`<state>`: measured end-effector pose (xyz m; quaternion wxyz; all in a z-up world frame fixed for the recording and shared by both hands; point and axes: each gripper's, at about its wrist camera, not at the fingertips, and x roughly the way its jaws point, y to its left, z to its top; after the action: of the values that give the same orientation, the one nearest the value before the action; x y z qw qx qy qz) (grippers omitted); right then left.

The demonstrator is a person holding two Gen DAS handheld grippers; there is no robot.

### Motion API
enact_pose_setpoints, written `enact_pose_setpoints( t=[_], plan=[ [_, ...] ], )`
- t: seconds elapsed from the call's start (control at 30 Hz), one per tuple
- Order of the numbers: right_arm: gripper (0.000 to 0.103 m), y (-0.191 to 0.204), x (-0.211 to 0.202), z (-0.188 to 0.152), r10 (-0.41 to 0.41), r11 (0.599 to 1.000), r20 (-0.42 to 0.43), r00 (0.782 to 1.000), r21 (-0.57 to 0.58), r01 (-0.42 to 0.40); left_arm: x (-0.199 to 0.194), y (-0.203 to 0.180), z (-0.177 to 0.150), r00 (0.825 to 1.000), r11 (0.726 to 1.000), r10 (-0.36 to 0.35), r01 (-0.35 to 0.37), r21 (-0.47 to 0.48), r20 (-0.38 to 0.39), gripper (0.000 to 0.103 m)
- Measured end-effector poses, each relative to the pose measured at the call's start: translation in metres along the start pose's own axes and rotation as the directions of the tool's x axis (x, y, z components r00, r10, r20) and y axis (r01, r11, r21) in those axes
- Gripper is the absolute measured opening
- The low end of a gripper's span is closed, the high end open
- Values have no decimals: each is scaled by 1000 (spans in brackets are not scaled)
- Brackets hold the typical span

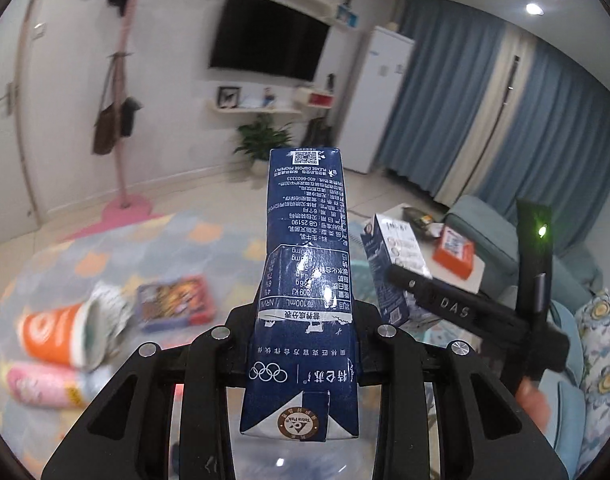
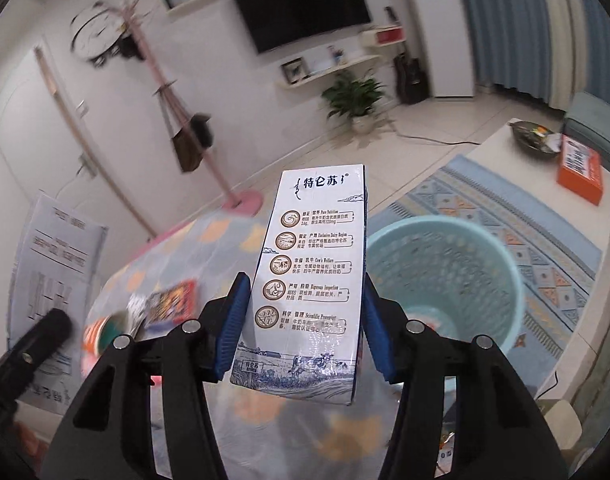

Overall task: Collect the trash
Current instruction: 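Carry both cartons over the blue basket and open both tools to drop them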

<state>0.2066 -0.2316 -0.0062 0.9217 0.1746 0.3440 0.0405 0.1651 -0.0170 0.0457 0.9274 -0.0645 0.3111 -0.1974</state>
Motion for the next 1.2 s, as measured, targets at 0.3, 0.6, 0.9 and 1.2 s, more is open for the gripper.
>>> enact_pose_setpoints(
  t=[0.3,0.6,0.9,1.2],
  plan=[
    [51,-95,17,16,-124,982,17,992,147,120,63,-65,34,992,992,-124,124,9,-40,31],
    [51,-154,66,0,-153,956,-106,982,237,175,172,-81,15,957,983,-168,146,-109,-235,31],
    [52,-180,99,-21,-141,942,-206,968,273,195,233,-77,-7,941,992,-102,72,-102,-323,44],
    [52,-181,90,-28,-115,941,-204,972,291,173,204,-80,-3,953,992,-117,98,-81,-280,54]
  ],
)
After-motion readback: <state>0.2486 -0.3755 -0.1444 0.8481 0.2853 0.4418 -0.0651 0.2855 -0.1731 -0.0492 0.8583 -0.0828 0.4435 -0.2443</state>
